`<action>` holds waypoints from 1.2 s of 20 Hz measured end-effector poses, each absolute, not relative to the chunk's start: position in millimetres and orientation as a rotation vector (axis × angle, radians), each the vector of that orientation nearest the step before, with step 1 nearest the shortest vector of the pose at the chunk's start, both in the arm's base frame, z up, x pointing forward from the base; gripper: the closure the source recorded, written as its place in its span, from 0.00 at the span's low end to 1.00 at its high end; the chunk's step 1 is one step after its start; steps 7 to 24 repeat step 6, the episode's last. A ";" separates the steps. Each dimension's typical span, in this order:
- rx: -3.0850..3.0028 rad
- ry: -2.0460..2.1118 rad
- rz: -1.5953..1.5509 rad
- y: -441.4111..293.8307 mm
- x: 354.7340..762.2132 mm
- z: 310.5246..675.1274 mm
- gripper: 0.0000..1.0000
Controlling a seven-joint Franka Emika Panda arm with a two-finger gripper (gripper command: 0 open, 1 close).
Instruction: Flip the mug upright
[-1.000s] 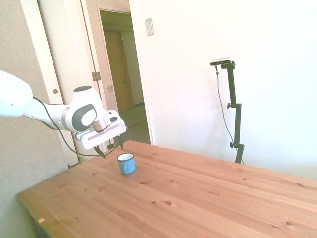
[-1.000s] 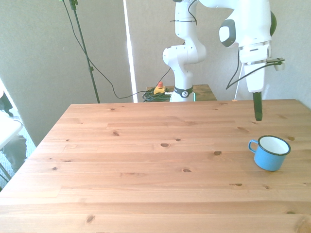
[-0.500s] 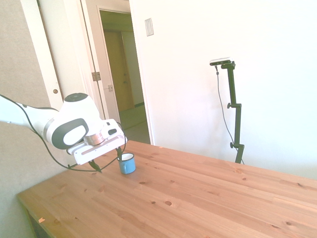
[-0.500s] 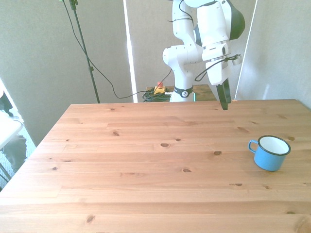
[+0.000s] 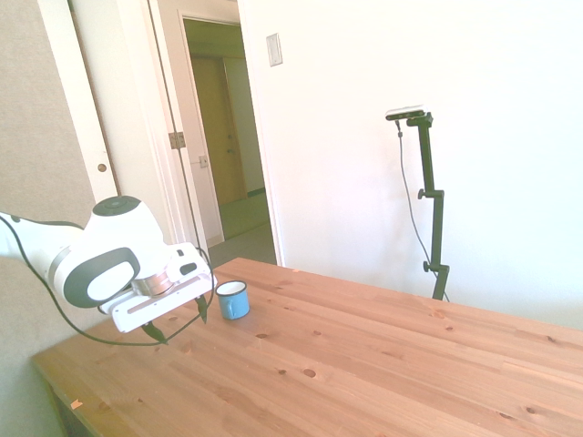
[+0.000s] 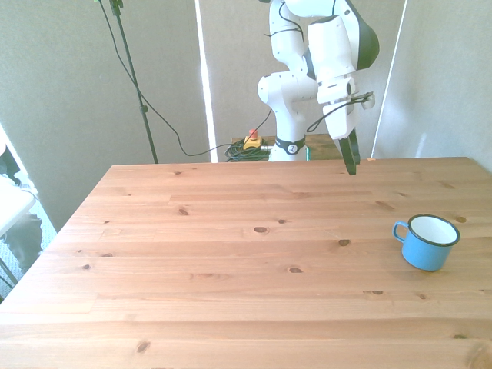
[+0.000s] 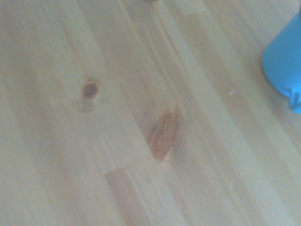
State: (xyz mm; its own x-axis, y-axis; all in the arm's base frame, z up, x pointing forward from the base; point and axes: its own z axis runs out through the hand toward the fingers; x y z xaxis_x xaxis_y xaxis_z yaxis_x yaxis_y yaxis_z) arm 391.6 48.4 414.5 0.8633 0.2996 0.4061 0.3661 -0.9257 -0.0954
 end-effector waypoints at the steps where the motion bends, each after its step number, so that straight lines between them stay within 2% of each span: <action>1: -2.861 -0.523 -0.588 45.8 382.5 411.2 0.00; 6: -2.825 -0.528 -0.628 33.3 378.3 422.5 0.00; 24: -2.825 -0.528 -0.628 33.3 378.3 422.5 0.00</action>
